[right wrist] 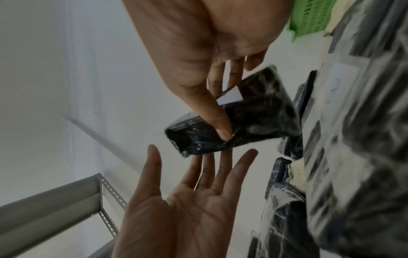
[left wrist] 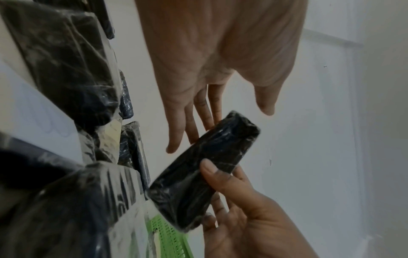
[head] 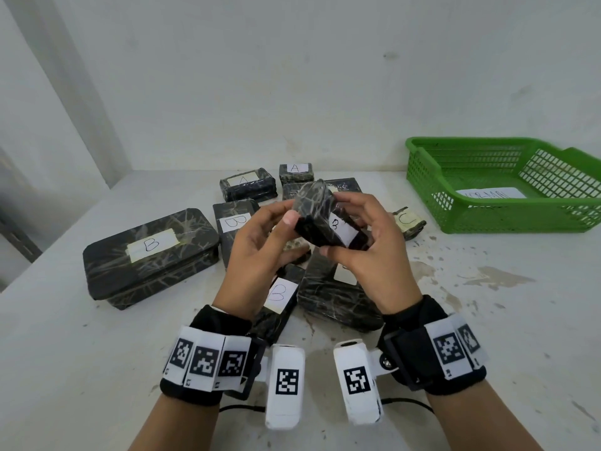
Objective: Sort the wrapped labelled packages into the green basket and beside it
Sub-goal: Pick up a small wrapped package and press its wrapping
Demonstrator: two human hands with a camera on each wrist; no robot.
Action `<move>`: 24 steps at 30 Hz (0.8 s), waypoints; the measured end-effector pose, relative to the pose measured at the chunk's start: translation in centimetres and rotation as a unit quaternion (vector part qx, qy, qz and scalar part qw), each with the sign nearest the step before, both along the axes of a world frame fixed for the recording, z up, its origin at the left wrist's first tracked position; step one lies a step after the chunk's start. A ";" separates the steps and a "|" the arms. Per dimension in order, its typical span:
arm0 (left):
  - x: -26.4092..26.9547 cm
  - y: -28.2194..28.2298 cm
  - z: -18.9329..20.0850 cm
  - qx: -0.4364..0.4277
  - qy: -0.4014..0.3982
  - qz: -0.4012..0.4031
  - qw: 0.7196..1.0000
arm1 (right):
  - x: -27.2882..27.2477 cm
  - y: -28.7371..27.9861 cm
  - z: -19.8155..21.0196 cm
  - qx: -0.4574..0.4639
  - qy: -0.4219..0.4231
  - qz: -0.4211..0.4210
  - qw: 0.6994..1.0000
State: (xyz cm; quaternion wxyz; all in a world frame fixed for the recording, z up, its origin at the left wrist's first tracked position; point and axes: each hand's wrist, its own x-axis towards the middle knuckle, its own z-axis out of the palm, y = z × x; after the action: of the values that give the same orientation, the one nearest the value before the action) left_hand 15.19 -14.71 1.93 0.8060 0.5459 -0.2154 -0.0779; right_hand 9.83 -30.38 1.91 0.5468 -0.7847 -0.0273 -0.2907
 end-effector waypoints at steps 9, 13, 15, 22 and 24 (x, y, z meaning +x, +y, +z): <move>0.4 0.2 -0.2 -0.003 -0.061 0.046 0.997 | -0.1 0.3 -0.1 -0.034 0.020 -0.032 0.999; 0.4 0.4 -0.3 0.006 -0.089 0.046 0.995 | -0.4 0.7 1.0 0.149 0.027 0.068 0.986; 0.2 0.3 -0.2 0.010 -0.098 0.037 0.994 | -0.3 0.9 0.7 0.158 0.020 0.079 0.984; -0.5 -0.2 0.0 0.015 -0.086 0.048 0.995 | 0.1 0.8 -0.4 0.094 -0.060 0.004 0.994; -0.5 -0.4 -0.1 0.025 -0.088 0.065 0.994 | 0.2 0.8 -0.3 0.093 -0.050 0.013 0.994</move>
State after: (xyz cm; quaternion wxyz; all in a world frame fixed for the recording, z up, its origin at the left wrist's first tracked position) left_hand 14.67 -15.08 1.83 0.7730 0.5837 -0.2480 0.0177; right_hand 9.99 -29.55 1.59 0.6188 -0.7148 -0.0374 -0.3237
